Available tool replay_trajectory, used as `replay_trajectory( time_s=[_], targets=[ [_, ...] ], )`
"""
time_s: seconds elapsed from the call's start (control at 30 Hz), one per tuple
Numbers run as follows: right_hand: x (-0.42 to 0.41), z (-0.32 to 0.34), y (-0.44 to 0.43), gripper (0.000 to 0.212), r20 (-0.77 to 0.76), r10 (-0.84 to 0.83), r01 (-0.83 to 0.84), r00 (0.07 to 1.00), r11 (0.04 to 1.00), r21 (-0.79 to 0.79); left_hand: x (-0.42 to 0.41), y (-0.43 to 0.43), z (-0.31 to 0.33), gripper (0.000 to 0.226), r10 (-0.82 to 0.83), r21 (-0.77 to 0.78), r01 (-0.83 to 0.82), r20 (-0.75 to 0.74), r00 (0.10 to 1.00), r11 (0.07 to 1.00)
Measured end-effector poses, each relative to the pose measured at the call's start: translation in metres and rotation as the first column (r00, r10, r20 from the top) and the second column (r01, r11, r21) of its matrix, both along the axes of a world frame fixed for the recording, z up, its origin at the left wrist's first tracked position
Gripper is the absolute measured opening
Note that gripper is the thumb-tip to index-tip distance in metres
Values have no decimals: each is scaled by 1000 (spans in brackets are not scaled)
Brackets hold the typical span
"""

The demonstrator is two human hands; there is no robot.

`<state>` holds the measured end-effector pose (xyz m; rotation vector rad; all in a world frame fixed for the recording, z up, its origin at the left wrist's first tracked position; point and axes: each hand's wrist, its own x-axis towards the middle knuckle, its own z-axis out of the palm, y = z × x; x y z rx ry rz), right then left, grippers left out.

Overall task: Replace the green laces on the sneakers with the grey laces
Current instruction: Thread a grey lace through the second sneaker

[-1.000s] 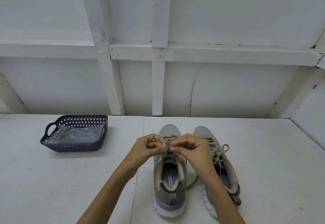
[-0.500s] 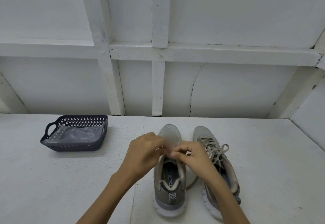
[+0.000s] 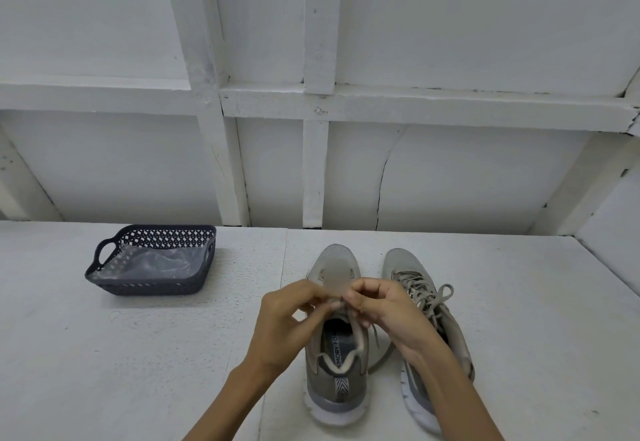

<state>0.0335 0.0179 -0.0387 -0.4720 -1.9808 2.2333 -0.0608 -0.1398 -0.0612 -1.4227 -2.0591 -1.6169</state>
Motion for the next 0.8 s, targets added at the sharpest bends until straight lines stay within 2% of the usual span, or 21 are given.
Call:
replay_trajectory(
  time_s=[0.07, 0.13, 0.2, 0.23, 0.33, 0.4, 0.53, 0.6, 0.63, 0.7, 0.77, 0.8],
  targets=[
    [2, 1, 2, 4, 18, -63, 62, 998, 998, 20, 0, 0, 1, 9, 55, 33, -63, 195, 979, 997],
    [3, -2, 8, 7, 41, -199, 190, 979, 968, 161, -7, -4, 0, 3, 118, 45, -152, 427, 896, 987],
    [4, -5, 15, 16, 45, -323, 275, 945, 863, 423, -16, -14, -6, 6, 182, 22, -230, 542, 821, 973],
    [3, -5, 17, 16, 47, -344, 266, 938, 800, 538, -19, -18, -10, 7, 204, 1, -249, 570, 796, 968],
    [0, -5, 16, 17, 38, -343, 201, 939, 634, 747, -18, -24, -19, 5, 223, -33, -269, 659, 718, 963],
    [-2, -5, 16, 18, 40, -346, 182, 937, 586, 790, -17, -22, -23, 3, 224, -32, -284, 698, 680, 958],
    [1, -6, 15, 21, 61, -302, 122, 951, 552, 825, -18, -17, -27, 4, 208, -30, -286, 759, 617, 958],
    [8, -3, 16, 11, 22, -255, 128, 967, 557, 821, -17, -18, -31, 8, 214, -71, -247, 754, 621, 966],
    [14, -1, 17, 7, -17, -235, 154, 972, 578, 802, -16, -19, -32, 14, 227, -103, -228, 743, 629, 968],
    [27, 4, 22, 22, -127, -250, 260, 960, 619, 741, -14, -22, -34, 38, 237, -161, -175, 738, 632, 971],
    [41, 8, 31, 35, -190, -329, 356, 925, 576, 736, -10, -21, -33, 63, 214, -199, -95, 756, 619, 975],
    [47, 8, 38, 44, -162, -377, 357, 912, 532, 768, -7, -18, -32, 70, 192, -206, -48, 765, 615, 977]
  ],
)
